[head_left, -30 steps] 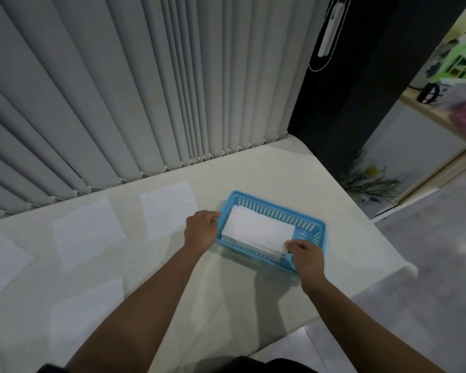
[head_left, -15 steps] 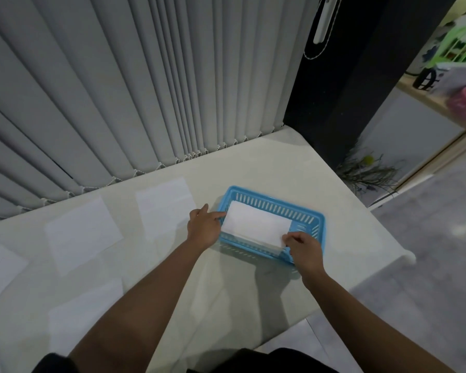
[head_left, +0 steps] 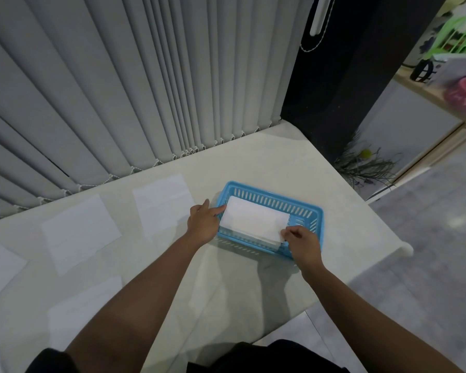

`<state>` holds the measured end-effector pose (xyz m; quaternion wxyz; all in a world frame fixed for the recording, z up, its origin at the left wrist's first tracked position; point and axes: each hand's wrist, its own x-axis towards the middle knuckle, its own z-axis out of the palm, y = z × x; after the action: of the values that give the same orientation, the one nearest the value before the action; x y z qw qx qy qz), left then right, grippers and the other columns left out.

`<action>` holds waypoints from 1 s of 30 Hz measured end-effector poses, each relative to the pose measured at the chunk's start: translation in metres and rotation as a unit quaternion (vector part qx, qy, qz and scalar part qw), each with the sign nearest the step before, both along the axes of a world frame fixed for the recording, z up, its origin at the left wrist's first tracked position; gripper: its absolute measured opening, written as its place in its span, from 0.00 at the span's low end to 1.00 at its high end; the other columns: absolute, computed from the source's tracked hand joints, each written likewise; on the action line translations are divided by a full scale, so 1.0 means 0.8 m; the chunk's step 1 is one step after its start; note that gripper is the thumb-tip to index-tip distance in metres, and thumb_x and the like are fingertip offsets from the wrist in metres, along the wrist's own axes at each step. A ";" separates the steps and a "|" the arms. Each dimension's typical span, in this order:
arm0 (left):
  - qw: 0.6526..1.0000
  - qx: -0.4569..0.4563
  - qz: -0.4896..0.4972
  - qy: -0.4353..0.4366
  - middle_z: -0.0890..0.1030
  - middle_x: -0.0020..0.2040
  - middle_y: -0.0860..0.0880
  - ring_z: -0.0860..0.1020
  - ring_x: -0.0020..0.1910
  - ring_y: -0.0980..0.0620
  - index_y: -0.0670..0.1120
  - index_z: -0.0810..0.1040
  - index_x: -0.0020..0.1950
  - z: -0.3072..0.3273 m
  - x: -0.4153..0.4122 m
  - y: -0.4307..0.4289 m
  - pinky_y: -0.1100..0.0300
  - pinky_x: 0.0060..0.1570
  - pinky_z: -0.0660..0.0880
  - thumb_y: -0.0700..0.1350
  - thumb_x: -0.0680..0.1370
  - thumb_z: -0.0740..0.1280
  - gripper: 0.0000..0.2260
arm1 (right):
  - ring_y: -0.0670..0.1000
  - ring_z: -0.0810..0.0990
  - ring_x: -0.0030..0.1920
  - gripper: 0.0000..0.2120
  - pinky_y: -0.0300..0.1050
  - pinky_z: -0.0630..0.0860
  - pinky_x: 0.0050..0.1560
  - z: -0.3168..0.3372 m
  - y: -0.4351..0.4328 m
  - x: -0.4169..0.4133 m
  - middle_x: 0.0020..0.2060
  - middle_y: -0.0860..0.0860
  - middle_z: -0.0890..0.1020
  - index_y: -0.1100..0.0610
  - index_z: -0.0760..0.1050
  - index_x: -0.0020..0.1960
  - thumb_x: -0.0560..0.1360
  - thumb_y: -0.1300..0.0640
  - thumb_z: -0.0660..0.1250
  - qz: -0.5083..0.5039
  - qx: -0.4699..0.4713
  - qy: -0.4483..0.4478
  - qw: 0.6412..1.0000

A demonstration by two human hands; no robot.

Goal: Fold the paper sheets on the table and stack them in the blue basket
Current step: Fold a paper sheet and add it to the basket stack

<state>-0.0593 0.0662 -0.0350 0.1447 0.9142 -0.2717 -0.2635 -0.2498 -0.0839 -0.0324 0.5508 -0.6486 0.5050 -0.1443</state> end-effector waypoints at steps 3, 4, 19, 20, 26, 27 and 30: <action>1.000 0.002 -0.002 -0.002 0.54 0.79 0.46 0.54 0.75 0.42 0.59 0.63 0.74 -0.001 0.001 -0.002 0.52 0.73 0.58 0.40 0.82 0.48 0.23 | 0.44 0.76 0.40 0.05 0.41 0.73 0.41 0.000 -0.001 0.001 0.39 0.47 0.80 0.58 0.80 0.42 0.76 0.58 0.67 -0.003 0.003 -0.002 1.000; 1.000 0.004 -0.003 -0.005 0.54 0.79 0.46 0.54 0.75 0.42 0.59 0.63 0.74 0.000 0.001 -0.002 0.52 0.73 0.58 0.40 0.82 0.48 0.23 | 0.45 0.76 0.40 0.05 0.42 0.73 0.43 -0.001 -0.001 0.003 0.39 0.46 0.80 0.57 0.80 0.42 0.76 0.58 0.67 -0.002 0.003 -0.001 1.000; 1.000 -0.012 0.007 -0.014 0.56 0.79 0.46 0.56 0.74 0.43 0.57 0.63 0.74 0.004 -0.004 0.002 0.52 0.71 0.60 0.41 0.81 0.51 0.23 | 0.50 0.79 0.47 0.08 0.49 0.78 0.50 -0.009 -0.003 0.001 0.45 0.50 0.81 0.53 0.77 0.51 0.73 0.54 0.71 0.015 -0.007 0.034 0.999; 0.999 -0.034 0.018 -0.027 0.57 0.78 0.47 0.56 0.74 0.44 0.55 0.64 0.74 0.006 -0.006 0.003 0.52 0.71 0.61 0.41 0.81 0.52 0.23 | 0.52 0.79 0.47 0.10 0.48 0.77 0.49 -0.009 -0.003 0.001 0.46 0.51 0.81 0.53 0.76 0.53 0.73 0.54 0.71 0.017 -0.013 0.038 0.999; 0.976 -0.093 -0.088 -0.178 0.57 0.79 0.48 0.58 0.76 0.46 0.51 0.57 0.77 0.013 -0.029 -0.017 0.48 0.74 0.56 0.48 0.82 0.53 0.22 | 0.55 0.70 0.68 0.22 0.53 0.67 0.68 -0.013 -0.002 0.003 0.67 0.52 0.73 0.53 0.69 0.69 0.77 0.52 0.64 0.149 -0.291 0.108 0.939; 0.974 -0.069 -0.123 -0.176 0.54 0.79 0.49 0.55 0.78 0.47 0.52 0.54 0.78 0.011 -0.031 -0.022 0.47 0.75 0.52 0.51 0.82 0.51 0.23 | 0.56 0.66 0.72 0.24 0.53 0.63 0.71 -0.013 -0.002 0.006 0.72 0.52 0.69 0.53 0.65 0.72 0.78 0.49 0.62 0.199 -0.324 0.138 0.914; 0.969 0.008 -0.185 -0.165 0.46 0.80 0.49 0.44 0.79 0.48 0.52 0.46 0.78 -0.004 -0.032 -0.031 0.45 0.76 0.42 0.57 0.82 0.45 0.25 | 0.55 0.50 0.78 0.31 0.56 0.48 0.76 -0.018 -0.003 0.018 0.79 0.50 0.52 0.52 0.50 0.78 0.79 0.40 0.52 0.316 -0.333 0.226 0.859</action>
<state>-0.0850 0.0413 -0.0383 0.0390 0.8800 -0.4541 -0.1339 -0.2352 -0.0864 -0.0469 0.1885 -0.9329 0.3055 0.0284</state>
